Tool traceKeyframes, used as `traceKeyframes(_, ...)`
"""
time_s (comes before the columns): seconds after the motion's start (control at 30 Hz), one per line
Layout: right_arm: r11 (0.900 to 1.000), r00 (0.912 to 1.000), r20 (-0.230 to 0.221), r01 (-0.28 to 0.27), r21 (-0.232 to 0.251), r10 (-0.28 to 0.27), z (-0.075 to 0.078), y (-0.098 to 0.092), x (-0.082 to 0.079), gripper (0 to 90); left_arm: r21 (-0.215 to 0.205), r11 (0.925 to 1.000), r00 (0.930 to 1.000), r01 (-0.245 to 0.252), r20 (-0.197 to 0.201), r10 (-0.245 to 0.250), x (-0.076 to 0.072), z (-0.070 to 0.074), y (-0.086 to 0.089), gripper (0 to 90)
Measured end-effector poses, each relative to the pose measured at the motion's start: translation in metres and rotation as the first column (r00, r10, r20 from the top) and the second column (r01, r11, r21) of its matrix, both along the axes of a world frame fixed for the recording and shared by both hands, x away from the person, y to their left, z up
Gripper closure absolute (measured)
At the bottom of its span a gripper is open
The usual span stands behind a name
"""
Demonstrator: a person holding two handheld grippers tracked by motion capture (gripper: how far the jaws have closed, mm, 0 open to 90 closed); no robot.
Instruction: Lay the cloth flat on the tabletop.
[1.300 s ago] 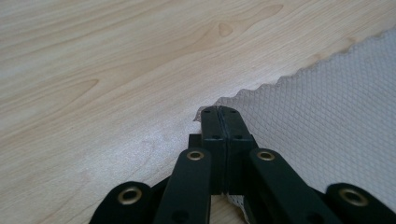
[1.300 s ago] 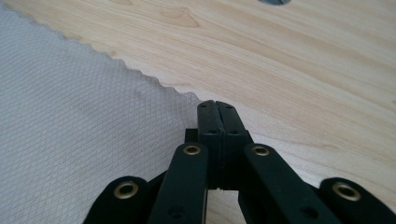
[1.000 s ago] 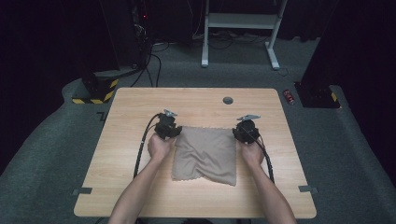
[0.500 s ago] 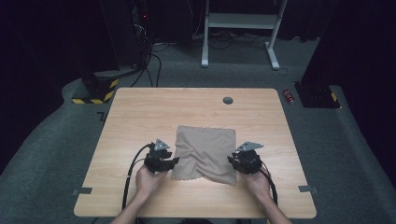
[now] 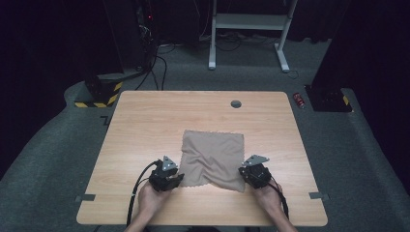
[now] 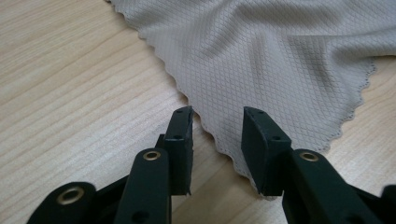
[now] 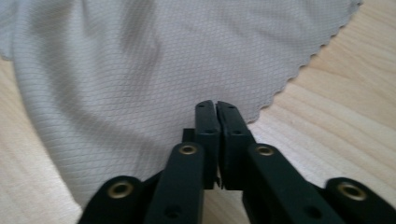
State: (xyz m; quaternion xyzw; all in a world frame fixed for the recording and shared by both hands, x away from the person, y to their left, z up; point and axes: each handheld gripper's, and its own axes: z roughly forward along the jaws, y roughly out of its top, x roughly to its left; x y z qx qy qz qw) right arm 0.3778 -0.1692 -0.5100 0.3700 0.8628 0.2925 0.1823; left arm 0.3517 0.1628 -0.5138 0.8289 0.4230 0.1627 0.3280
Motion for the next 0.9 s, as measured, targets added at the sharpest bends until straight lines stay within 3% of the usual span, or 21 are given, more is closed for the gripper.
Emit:
traceKeyframes(0.17, 1.0, 0.9996, 0.005, 0.029, 0.008, -0.029, -0.001, -0.004, 0.009, 89.2, 0.006, 0.9997, 0.9997, -0.023, 0.0, 0.023, 0.006, 0.0, 0.004, 59.7)
traceKeyframes(0.3, 0.999, 0.999, 0.0, 0.045, 0.031, -0.045, 0.002, -0.007, 0.007, 82.9, -0.015, 0.9996, 0.9996, -0.022, -0.02, 0.022, -0.001, 0.001, 0.007, 54.7)
traceKeyframes(0.43, 0.995, 0.999, 0.009, 0.044, 0.085, -0.045, 0.008, -0.015, -0.01, 79.8, -0.041, 0.9988, 0.9995, -0.028, -0.013, 0.028, -0.014, 0.003, 0.009, 51.9)
traceKeyframes(0.67, 0.994, 0.9997, 0.002, 0.026, 0.105, -0.026, 0.005, -0.025, -0.044, 77.1, -0.036, 0.999, 0.9996, -0.028, -0.002, 0.028, -0.028, 0.005, 0.014, 55.5)
traceKeyframes(0.9, 0.994, 0.9999, 0.003, 0.012, 0.112, -0.012, 0.0, -0.02, -0.056, 76.2, -0.036, 0.9989, 0.9995, -0.031, -0.007, 0.031, -0.027, -0.001, 0.011, 63.4)
